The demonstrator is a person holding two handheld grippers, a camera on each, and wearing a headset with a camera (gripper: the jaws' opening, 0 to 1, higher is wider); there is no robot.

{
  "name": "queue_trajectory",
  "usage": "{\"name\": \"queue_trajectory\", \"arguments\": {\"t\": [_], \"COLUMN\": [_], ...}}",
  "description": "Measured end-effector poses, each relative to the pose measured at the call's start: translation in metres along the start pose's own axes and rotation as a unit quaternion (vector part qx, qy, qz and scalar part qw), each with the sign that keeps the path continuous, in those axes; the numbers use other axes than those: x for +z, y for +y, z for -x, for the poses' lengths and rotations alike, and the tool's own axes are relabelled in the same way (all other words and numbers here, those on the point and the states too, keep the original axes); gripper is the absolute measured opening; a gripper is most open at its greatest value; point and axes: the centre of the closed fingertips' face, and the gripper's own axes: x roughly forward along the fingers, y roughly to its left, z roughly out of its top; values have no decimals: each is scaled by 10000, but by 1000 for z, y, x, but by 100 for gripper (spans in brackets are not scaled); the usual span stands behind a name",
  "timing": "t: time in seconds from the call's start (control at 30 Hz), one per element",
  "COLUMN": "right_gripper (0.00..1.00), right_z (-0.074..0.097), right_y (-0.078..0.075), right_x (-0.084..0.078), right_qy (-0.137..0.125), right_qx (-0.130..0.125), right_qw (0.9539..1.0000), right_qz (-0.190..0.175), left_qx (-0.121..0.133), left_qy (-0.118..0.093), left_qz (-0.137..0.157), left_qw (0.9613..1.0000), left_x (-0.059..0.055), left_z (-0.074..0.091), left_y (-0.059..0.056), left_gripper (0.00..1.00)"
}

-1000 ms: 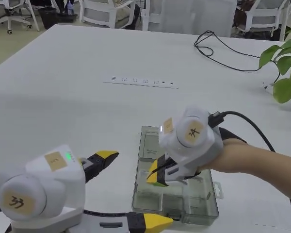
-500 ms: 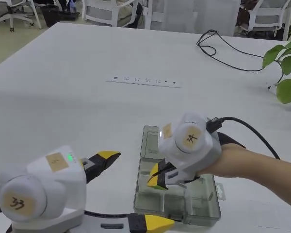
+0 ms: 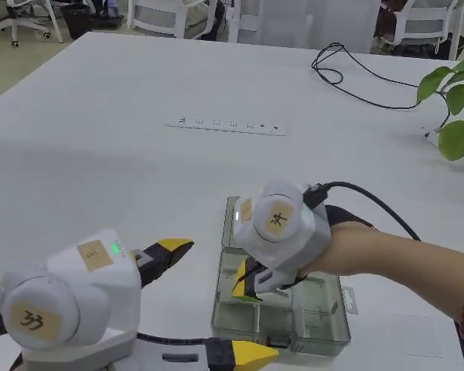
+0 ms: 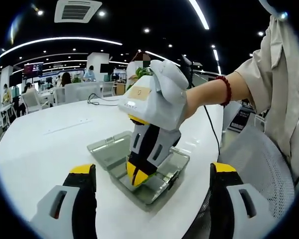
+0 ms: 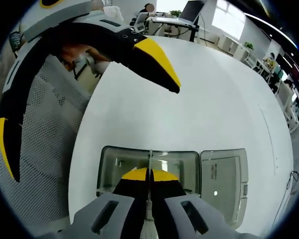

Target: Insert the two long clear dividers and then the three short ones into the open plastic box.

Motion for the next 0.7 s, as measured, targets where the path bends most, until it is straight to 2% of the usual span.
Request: {"name": "queue_trajectory", "arguments": {"t": [0.37, 0.57, 0.7], "right_gripper": [1, 2, 2], "right_z": [-5, -4, -5], "right_y": [0, 0, 0], "right_x": [-4, -4, -4], "right_qy": [354, 359, 370], "right_qx": [135, 103, 91], "right_qw": [9993, 9993, 9992], "right_qz": [-55, -64, -127], "left_qx": [-15, -39, 38], "left_qy": [-18, 13, -12], "left_qz": [13, 70, 151], "left_qw": [10000, 10000, 9999], "left_x": [0, -2, -2], "left_z": [-2, -4, -3], "left_y": [-1, -2, 0], "left_gripper": [97, 96, 95]}}
